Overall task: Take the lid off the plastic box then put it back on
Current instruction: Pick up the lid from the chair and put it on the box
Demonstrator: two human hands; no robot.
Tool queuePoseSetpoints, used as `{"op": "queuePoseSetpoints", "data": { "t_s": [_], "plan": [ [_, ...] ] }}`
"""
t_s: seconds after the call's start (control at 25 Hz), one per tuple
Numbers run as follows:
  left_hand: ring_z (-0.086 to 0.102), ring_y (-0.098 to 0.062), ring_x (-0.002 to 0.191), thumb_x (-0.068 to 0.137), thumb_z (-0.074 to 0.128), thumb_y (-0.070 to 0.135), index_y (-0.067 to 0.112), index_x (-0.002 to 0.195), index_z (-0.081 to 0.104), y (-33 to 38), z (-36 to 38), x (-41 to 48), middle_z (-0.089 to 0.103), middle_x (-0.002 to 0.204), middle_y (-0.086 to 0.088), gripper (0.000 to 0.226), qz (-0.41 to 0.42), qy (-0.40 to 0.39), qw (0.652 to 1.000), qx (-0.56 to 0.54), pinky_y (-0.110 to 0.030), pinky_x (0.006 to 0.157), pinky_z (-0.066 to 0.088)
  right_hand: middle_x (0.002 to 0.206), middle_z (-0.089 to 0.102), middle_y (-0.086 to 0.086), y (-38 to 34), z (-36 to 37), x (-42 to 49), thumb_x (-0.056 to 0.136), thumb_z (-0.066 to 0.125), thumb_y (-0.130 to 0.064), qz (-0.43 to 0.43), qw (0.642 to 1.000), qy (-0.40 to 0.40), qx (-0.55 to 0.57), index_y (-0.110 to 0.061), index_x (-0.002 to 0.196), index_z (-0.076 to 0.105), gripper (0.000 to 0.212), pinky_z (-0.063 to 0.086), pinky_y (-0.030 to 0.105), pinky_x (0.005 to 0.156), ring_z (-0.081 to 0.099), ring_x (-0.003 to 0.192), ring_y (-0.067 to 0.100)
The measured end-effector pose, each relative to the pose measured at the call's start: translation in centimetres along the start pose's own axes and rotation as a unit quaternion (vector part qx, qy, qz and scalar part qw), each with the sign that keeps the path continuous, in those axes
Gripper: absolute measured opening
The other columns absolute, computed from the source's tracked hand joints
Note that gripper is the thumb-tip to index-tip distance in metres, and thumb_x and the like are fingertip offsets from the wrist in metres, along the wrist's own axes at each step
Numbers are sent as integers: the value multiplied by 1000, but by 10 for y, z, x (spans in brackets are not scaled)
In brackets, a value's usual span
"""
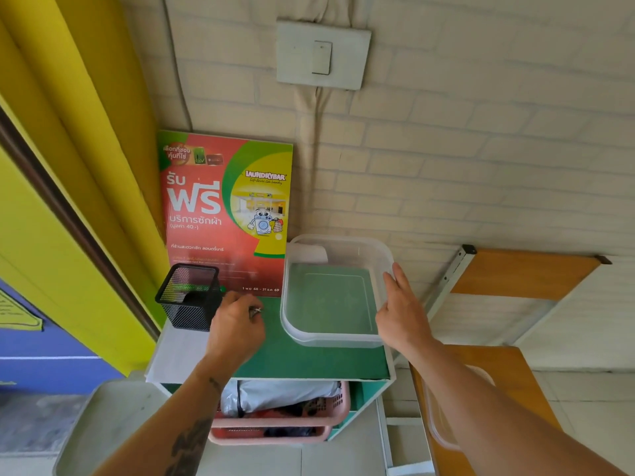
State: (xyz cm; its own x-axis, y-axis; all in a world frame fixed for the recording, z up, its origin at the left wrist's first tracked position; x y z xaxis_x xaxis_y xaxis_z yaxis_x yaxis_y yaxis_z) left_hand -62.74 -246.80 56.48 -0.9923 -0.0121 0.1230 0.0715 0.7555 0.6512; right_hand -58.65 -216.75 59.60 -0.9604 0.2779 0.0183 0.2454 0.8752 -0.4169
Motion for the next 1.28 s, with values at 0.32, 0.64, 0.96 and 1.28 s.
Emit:
{"op": "queuePoseSetpoints", "data": {
  "t_s": [0.32, 0.64, 0.96, 1.28],
  "plan": [
    [59, -21, 80, 77, 62, -3, 9, 92, 72, 120, -15, 24, 59, 100, -7, 21, 129, 39, 986, -102, -29, 77, 50, 165, -6, -3, 0, 2, 0, 94, 50, -2, -12, 1000, -18, 3, -12, 152, 23, 65, 52, 29, 87, 54, 118, 24],
    [60, -28, 91, 86, 57, 5, 11, 103, 68, 149, 63, 21, 63, 102, -10, 20, 158, -111, 981, 28, -33, 77, 50, 164, -12, -2, 3, 6, 1, 94, 49, -6, -12, 999, -44, 16, -13, 154, 15, 69, 45, 34, 97, 44, 131, 28],
    [57, -26, 109, 86, 58, 13, 16, 123, 60, 143, 62, 16, 59, 122, -5, 38, 124, -101, 987, 33, -37, 90, 48, 163, -18, -3, 4, 12, 4, 96, 47, -11, -15, 997, -68, 18, -14, 154, 12, 67, 43, 36, 101, 37, 136, 29],
    [64, -18, 95, 83, 54, 6, 19, 108, 70, 144, 40, 5, 67, 112, -2, 32, 117, -79, 990, -28, -36, 87, 54, 164, -14, -2, 5, 2, 1, 102, 40, -18, -32, 995, -90, 29, -17, 155, 8, 62, 24, 35, 113, 13, 149, 25]
  ]
}}
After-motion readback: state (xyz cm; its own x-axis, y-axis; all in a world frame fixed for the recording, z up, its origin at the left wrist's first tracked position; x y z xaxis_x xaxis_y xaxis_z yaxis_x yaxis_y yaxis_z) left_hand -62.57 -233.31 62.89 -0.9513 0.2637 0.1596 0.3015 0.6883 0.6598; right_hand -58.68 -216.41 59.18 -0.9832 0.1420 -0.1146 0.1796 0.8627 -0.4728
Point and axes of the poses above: each hand's wrist, its own x-axis towards the middle knuckle, its own z-axis out of the palm, y = z × x, the point moved 10 cm from there along x, towards the middle knuckle
